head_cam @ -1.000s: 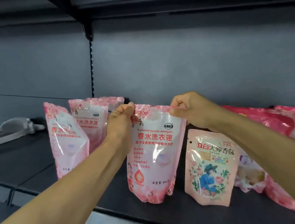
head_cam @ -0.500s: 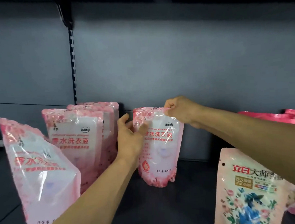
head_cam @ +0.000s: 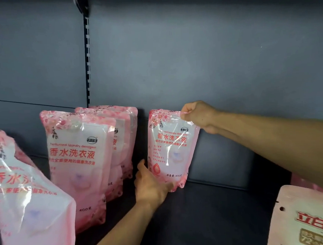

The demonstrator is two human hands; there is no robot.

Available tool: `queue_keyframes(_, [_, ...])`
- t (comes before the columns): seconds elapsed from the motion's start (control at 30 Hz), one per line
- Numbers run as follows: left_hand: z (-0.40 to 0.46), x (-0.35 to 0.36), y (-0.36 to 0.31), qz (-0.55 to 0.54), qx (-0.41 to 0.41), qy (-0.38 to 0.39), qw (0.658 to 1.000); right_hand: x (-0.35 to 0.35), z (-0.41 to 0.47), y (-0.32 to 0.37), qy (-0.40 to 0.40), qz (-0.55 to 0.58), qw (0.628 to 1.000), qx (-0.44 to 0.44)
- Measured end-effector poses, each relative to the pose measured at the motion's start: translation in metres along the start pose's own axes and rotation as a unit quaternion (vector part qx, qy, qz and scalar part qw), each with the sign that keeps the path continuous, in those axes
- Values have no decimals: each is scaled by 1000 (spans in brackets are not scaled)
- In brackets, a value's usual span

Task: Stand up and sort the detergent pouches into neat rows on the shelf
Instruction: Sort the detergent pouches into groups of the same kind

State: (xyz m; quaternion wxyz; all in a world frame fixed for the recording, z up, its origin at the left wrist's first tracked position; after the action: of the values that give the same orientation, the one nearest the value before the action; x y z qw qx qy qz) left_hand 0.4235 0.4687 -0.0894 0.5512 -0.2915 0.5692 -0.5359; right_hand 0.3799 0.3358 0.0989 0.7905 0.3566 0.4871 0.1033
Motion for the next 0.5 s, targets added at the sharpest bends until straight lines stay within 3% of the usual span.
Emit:
queue_keyframes(0.33, [15, -2, 3, 53, 7, -22, 998, 11, 15, 0, 3, 38, 999, -24])
queue_keyframes(0.5, [18, -4, 5, 62, 10, -24, 998, 9, 15, 8, 9, -2, 1000, -19])
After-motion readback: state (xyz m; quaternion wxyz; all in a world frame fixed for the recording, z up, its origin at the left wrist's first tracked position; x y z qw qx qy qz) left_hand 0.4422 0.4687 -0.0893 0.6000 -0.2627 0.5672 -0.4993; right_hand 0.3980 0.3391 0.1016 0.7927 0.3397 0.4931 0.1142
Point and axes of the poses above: each hand's wrist, its own z-axis towards the middle knuckle, its own x-axis out of the palm, y = z × x, the point moved 4 cm from there along z, towards the middle knuckle, and after that the axes turned 4 degrees about x, right-handed, at the moved point
